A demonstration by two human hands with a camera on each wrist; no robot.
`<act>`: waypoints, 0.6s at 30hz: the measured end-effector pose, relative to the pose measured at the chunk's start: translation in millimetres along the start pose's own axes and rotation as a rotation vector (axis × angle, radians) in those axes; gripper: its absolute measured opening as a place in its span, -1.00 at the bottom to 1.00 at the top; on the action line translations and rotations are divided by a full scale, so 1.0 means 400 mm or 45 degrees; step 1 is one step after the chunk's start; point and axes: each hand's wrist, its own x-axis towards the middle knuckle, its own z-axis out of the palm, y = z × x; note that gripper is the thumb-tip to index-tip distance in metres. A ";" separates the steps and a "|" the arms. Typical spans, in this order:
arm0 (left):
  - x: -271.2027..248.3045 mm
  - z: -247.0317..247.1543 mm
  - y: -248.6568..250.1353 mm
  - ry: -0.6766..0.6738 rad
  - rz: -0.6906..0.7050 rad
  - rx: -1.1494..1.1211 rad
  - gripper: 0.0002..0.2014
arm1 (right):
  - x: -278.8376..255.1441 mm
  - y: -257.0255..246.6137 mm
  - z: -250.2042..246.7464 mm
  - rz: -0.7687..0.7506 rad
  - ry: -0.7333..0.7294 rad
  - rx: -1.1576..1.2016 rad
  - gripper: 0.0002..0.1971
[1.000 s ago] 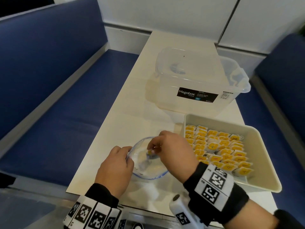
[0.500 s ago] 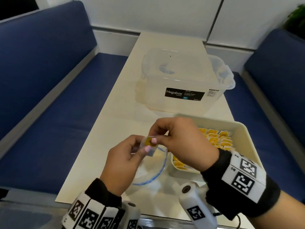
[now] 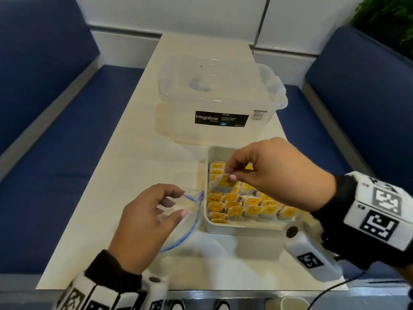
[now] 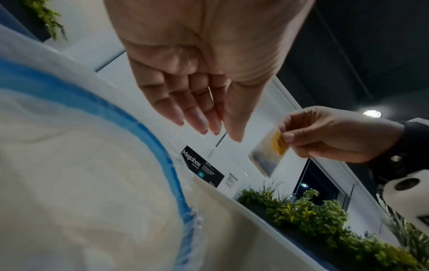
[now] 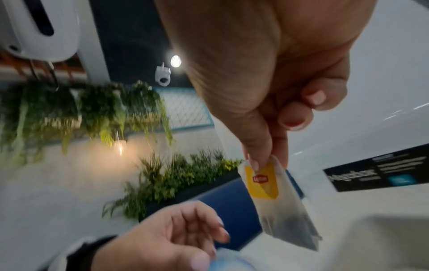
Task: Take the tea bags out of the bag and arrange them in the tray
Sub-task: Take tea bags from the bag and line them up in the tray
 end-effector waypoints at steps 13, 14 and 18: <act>-0.012 -0.045 -0.040 0.136 -0.075 0.170 -0.69 | 0.016 0.105 0.089 -0.025 -0.468 -0.356 -0.90; -0.011 -0.044 -0.038 0.139 -0.093 0.162 -0.71 | 0.022 0.108 0.098 -0.029 -0.497 -0.360 -0.89; -0.011 -0.042 -0.035 0.127 -0.153 0.130 -0.76 | 0.048 0.111 0.131 -0.025 -0.621 -0.393 -0.91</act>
